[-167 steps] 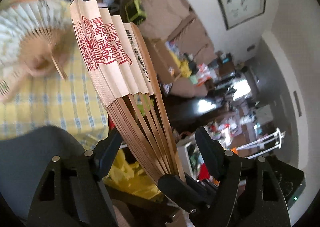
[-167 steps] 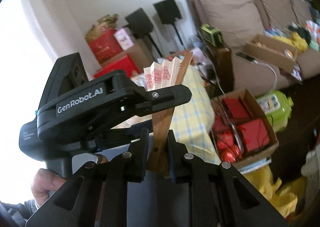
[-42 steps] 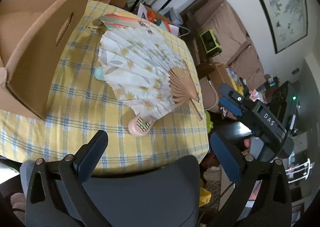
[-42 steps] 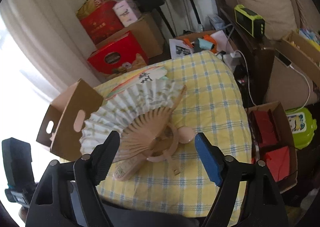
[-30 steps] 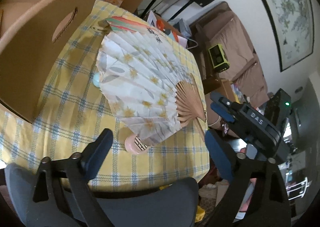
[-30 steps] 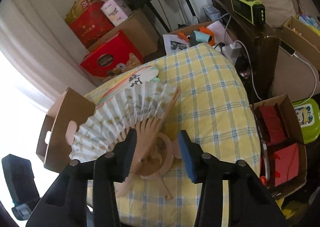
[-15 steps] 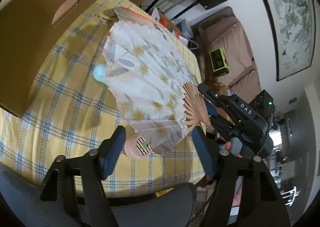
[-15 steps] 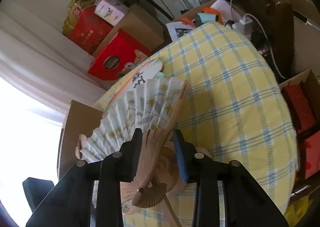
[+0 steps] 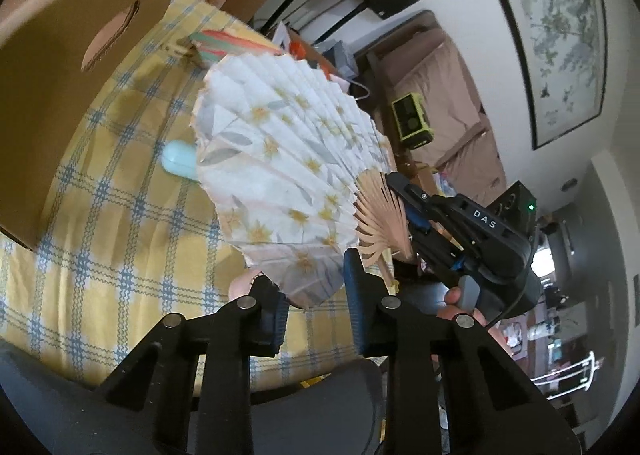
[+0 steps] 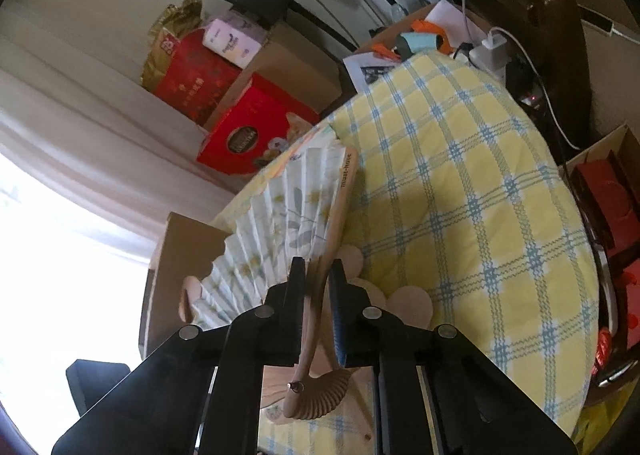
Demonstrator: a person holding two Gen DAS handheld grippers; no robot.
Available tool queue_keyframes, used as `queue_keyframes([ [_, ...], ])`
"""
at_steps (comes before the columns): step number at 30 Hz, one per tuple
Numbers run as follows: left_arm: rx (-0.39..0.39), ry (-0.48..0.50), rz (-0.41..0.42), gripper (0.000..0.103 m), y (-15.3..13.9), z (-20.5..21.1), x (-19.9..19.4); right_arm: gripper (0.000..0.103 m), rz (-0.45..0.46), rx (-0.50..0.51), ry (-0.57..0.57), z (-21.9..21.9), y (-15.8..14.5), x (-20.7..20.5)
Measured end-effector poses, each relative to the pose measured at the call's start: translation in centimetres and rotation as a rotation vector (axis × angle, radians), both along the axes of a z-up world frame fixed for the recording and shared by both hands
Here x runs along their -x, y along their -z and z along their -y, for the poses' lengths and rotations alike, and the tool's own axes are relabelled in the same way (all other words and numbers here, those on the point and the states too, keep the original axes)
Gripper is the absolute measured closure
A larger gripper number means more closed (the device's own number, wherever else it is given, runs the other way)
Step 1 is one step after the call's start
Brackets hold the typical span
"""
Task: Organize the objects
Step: 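Carry the paper fan with the right gripper and set it upright in the box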
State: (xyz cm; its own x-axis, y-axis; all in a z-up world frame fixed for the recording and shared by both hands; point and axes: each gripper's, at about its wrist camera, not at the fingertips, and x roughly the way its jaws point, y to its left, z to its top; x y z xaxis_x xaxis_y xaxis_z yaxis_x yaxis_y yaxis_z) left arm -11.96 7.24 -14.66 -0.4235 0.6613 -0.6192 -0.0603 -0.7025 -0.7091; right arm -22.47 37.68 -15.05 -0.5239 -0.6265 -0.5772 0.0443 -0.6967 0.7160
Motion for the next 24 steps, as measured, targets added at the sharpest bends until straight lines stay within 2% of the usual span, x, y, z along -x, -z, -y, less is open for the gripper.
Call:
queue_keyframes([
  [7,-0.028,0.011,-0.048,0.082,-2.2,0.7,-1.0,0.091,-0.048,0.028,0.012,-0.3,-2.7,-1.3],
  [13,-0.064,-0.008,-0.094,0.082,-5.0,2.9,-1.6,0.091,-0.097,0.037,-0.025,1.2,-6.3,-1.6],
  [19,-0.087,-0.052,-0.142,0.082,-7.6,6.3,-2.1,0.091,-0.135,0.048,-0.075,4.4,-9.3,-1.3],
  [24,-0.088,-0.104,-0.174,0.082,-9.4,10.2,-2.2,0.091,-0.159,0.049,-0.134,9.1,-11.1,-0.8],
])
